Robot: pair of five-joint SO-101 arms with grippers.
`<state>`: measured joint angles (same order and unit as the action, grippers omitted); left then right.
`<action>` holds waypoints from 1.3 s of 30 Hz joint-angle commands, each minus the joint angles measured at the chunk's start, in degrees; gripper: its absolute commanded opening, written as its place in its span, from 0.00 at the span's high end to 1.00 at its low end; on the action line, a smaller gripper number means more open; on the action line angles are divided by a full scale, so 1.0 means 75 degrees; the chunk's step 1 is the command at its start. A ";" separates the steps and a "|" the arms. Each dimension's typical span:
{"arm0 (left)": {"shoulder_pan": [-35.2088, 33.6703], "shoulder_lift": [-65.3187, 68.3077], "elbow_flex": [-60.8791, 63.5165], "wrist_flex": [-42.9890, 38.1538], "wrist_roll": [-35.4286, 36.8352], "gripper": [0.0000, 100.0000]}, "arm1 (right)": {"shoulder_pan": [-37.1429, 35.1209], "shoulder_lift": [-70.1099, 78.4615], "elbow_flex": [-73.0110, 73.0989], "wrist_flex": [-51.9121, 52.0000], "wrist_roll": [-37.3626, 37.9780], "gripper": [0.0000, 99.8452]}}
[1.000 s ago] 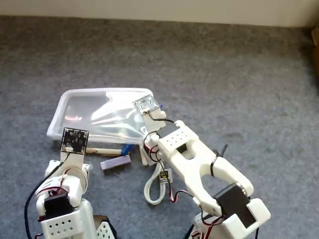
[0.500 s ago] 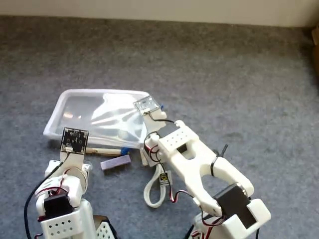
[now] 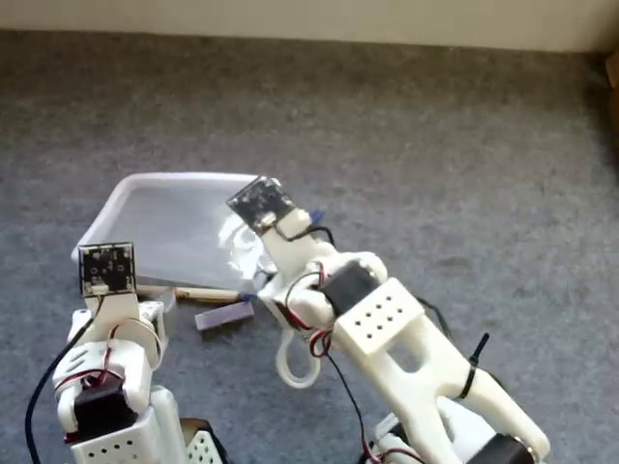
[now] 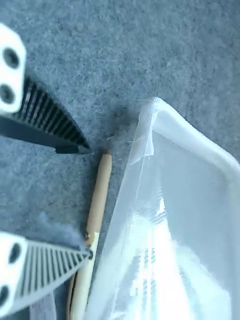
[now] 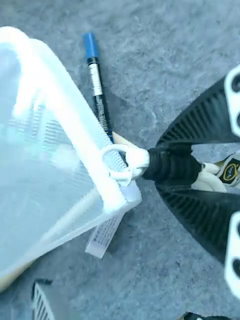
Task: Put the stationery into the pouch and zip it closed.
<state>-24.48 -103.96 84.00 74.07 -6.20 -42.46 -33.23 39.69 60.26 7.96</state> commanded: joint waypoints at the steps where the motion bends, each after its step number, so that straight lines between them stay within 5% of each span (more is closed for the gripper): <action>1: 0.0322 -0.0041 -0.0979 0.0035 0.0574 0.69 | -0.0369 -0.0733 -0.0158 0.0006 0.0434 0.99; 7: 0.0381 -0.0041 -0.2221 0.0047 0.1395 0.67 | -0.0733 -0.1237 -0.0158 -0.0627 0.0703 0.99; 21: 0.2643 -0.0053 -0.3159 0.1032 0.1489 0.67 | -0.0686 -0.1342 -0.0135 -0.1682 0.0129 0.99; 27: 0.2596 -0.0053 -0.2198 0.0656 0.1852 0.67 | -0.0697 -0.1342 -0.0100 -0.1682 0.0117 0.99; 39: 0.1119 -0.0064 -0.1436 0.0035 0.1899 0.67 | -0.0733 -0.1342 -0.0076 -0.1659 0.0117 0.99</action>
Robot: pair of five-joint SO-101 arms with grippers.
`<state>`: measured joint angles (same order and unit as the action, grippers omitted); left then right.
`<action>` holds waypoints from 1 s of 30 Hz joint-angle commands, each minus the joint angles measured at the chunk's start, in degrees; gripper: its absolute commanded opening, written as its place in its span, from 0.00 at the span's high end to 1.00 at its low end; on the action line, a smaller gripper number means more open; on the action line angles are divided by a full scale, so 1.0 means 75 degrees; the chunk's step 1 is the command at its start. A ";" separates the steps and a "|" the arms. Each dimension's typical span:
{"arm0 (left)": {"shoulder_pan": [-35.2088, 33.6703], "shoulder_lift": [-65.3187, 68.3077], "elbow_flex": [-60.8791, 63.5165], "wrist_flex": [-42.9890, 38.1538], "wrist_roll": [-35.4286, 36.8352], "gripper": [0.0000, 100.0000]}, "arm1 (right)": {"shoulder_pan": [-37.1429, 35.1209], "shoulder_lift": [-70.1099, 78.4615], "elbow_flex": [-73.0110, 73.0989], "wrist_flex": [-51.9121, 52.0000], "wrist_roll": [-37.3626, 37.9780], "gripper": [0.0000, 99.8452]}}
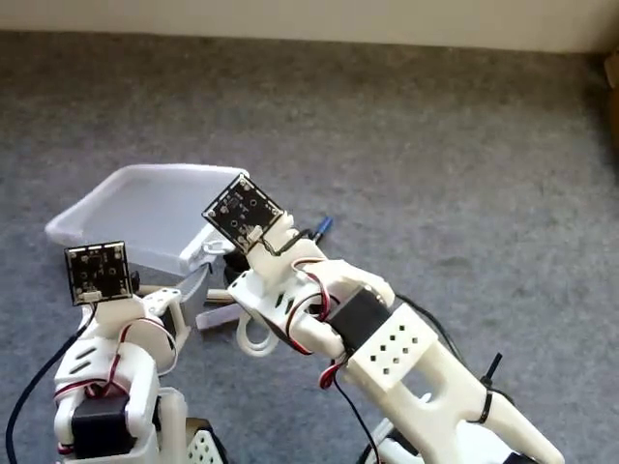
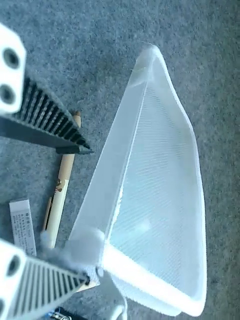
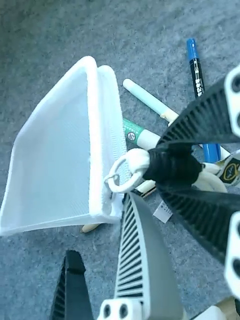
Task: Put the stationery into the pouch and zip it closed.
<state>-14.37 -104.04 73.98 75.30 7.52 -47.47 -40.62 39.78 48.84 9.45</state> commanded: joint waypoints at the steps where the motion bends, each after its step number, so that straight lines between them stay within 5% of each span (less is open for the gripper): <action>1: -0.0229 -0.0053 -0.0100 -0.0129 0.0070 0.67 | -0.0064 -0.0358 -0.0076 -0.0123 -0.0082 0.99; 30: -0.0193 -0.0053 -0.0182 0.0152 -0.0387 0.71 | -0.0486 -0.0358 0.0428 -0.0170 -0.0082 0.99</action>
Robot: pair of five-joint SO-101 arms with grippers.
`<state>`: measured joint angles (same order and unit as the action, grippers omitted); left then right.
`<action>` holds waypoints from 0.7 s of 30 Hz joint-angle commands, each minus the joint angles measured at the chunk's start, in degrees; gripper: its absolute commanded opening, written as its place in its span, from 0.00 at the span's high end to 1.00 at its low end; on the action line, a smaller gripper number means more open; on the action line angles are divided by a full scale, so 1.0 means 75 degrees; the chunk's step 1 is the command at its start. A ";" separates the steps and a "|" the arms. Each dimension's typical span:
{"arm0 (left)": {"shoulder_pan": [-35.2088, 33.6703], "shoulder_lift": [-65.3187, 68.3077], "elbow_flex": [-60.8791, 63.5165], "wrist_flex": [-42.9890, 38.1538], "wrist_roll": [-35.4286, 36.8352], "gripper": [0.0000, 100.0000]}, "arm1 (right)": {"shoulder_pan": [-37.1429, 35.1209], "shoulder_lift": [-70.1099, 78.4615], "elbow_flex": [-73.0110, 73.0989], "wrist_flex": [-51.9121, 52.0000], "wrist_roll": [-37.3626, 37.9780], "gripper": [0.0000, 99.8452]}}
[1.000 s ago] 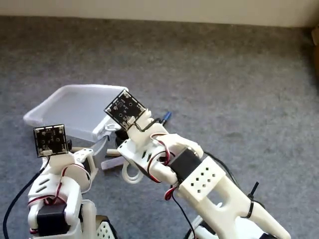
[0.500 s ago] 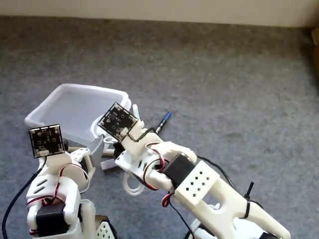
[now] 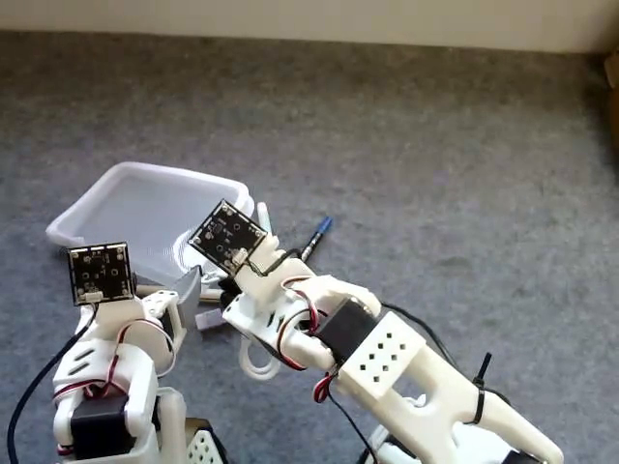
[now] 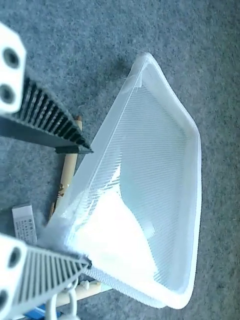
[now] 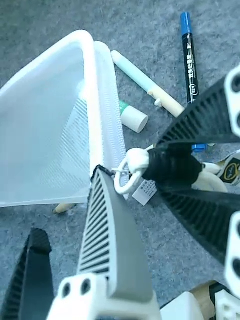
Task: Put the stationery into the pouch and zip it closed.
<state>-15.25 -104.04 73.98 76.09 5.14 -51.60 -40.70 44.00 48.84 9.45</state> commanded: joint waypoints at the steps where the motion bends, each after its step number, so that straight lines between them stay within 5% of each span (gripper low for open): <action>1: -0.0076 -0.0053 -0.0182 0.0059 -0.0070 0.71 | 0.0064 -0.0346 -0.0135 -0.0170 -0.0082 0.99; 6: -0.0076 -0.0053 -0.0193 0.0211 -0.0070 0.64 | 0.0076 -0.0311 -0.0076 -0.0580 -0.0082 0.99; 21: 0.0076 -0.0053 -0.0393 0.0328 -0.0047 0.65 | 0.0322 -0.0264 -0.0076 -0.1037 -0.0082 0.99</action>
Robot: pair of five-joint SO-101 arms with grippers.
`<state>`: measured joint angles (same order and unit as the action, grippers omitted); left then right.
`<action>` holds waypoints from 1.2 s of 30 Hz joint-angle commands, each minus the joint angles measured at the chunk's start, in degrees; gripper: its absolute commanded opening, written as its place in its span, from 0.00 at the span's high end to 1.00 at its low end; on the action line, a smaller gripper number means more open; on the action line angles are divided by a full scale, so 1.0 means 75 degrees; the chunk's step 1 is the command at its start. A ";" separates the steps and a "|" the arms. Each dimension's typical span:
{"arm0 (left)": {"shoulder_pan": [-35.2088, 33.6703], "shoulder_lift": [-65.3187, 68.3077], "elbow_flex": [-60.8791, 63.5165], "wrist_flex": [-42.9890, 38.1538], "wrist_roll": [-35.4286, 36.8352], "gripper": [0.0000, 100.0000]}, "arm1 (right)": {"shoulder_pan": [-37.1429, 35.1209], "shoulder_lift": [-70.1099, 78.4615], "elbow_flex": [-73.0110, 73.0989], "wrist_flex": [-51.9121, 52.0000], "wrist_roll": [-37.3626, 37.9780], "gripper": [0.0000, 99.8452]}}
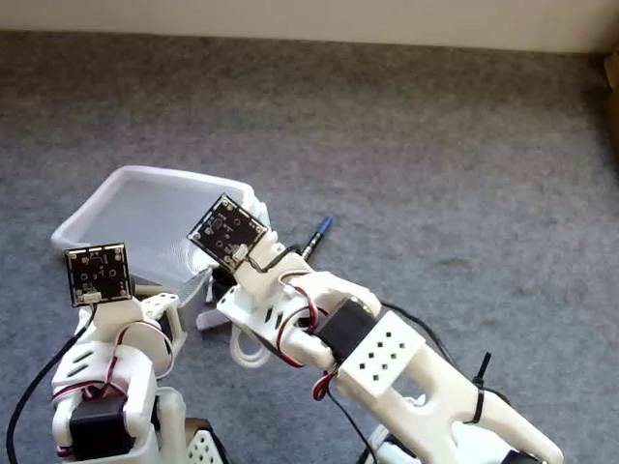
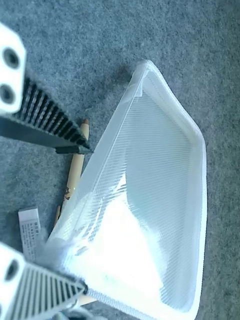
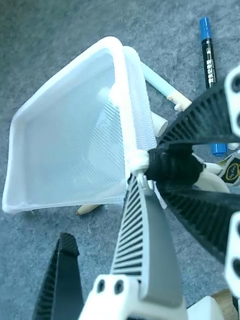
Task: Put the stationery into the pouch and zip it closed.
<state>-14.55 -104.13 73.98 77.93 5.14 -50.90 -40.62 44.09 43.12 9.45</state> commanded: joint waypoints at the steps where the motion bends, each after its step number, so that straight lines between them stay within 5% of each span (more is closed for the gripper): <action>1: -0.0170 -0.0041 -0.0393 0.0082 -0.0047 0.65 | 0.0287 -0.0275 -0.0100 -0.0275 -0.0082 0.99; 22: 0.0006 -0.0041 -0.0135 0.0129 -0.0059 0.65 | 0.0393 -0.0358 -0.0088 -0.0275 -0.0340 0.99; 36: -0.0428 -0.0041 0.0475 -0.1008 -0.0070 0.78 | 0.0428 -0.0369 -0.0088 -0.0264 -0.0340 0.99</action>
<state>-15.43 -104.13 77.58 72.48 5.14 -48.70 -40.62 44.09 41.01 7.43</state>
